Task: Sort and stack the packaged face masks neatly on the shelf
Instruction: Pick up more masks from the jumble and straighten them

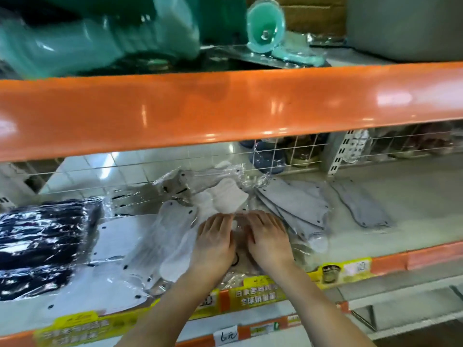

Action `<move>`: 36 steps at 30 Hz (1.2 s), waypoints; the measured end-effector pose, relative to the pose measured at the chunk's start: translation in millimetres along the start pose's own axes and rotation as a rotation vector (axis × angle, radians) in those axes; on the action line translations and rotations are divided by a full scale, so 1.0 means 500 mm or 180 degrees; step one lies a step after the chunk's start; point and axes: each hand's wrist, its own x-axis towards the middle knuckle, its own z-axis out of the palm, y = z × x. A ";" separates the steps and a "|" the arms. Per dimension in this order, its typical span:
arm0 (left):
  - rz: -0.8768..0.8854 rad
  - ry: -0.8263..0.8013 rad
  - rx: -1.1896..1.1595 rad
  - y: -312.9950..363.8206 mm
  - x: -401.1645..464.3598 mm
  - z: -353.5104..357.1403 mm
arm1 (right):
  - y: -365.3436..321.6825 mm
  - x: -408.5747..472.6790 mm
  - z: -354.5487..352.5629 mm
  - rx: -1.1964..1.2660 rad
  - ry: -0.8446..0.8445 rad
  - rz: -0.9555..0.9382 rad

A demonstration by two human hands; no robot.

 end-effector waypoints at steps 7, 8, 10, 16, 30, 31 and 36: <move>0.0146 -0.0456 0.0148 0.108 0.041 0.097 | 0.147 -0.008 -0.043 -0.0221 -0.0059 0.0370; 0.0172 -0.0495 0.0189 0.120 0.042 0.109 | 0.163 -0.009 -0.047 -0.0224 -0.0082 0.0454; 0.0087 -0.0589 0.0220 0.142 0.044 0.130 | 0.187 -0.012 -0.053 -0.0261 -0.0169 0.0619; -0.0154 -0.0565 0.0192 0.164 0.044 0.167 | 0.232 -0.017 -0.024 -0.0467 -0.0580 0.0771; -0.0386 -0.0501 0.0114 0.163 0.033 0.173 | 0.226 -0.007 -0.026 -0.0856 -0.0396 0.0795; -0.0395 -0.0521 0.0095 0.164 0.034 0.172 | 0.224 -0.003 -0.035 -0.0908 -0.0447 0.0791; -0.0398 -0.0548 -0.0119 0.175 0.040 0.156 | 0.230 0.022 -0.072 -0.0360 -0.0738 0.0943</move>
